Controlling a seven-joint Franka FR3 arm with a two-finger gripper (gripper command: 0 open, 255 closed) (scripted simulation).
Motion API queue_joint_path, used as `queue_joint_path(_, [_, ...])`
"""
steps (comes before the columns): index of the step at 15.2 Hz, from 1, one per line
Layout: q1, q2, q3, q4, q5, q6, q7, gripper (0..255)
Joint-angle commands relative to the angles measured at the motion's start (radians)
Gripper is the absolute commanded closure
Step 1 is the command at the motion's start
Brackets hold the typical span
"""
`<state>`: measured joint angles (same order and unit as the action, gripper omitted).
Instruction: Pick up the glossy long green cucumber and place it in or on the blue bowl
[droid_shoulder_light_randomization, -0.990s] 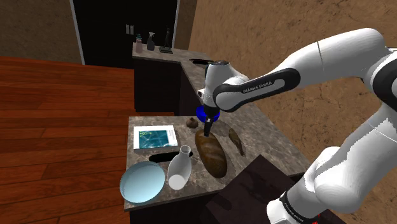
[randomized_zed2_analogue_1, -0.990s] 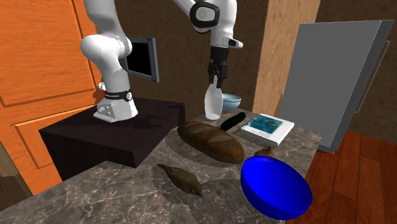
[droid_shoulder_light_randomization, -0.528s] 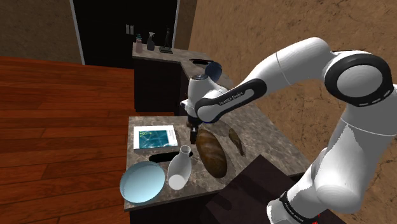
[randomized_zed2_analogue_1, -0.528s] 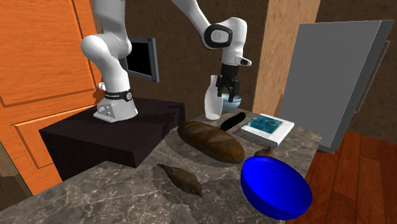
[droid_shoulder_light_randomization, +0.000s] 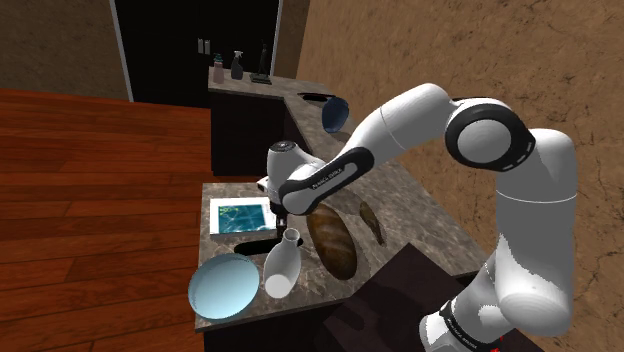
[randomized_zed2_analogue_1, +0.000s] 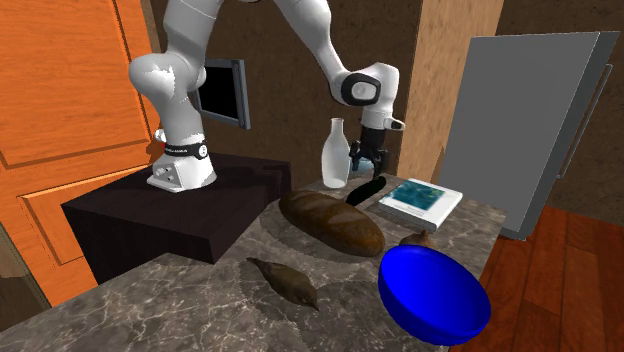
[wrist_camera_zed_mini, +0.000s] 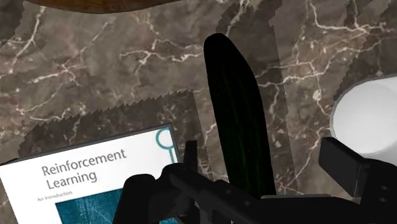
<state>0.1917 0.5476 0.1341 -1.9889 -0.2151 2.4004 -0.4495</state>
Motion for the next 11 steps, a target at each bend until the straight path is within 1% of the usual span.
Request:
queue_joint_path(1, [0.016, 0.069, 0.006, 0.057, -0.014, 0.007, -0.016, 0])
queue_joint_path(2, [0.024, 0.104, 0.009, 0.088, -0.021, 0.009, -0.025, 0])
queue_joint_path(3, [0.026, 0.113, 0.009, 0.096, -0.023, 0.01, -0.027, 0])
queue_joint_path(11, [0.033, 0.19, -0.008, 0.104, -0.041, 0.079, -0.015, 0])
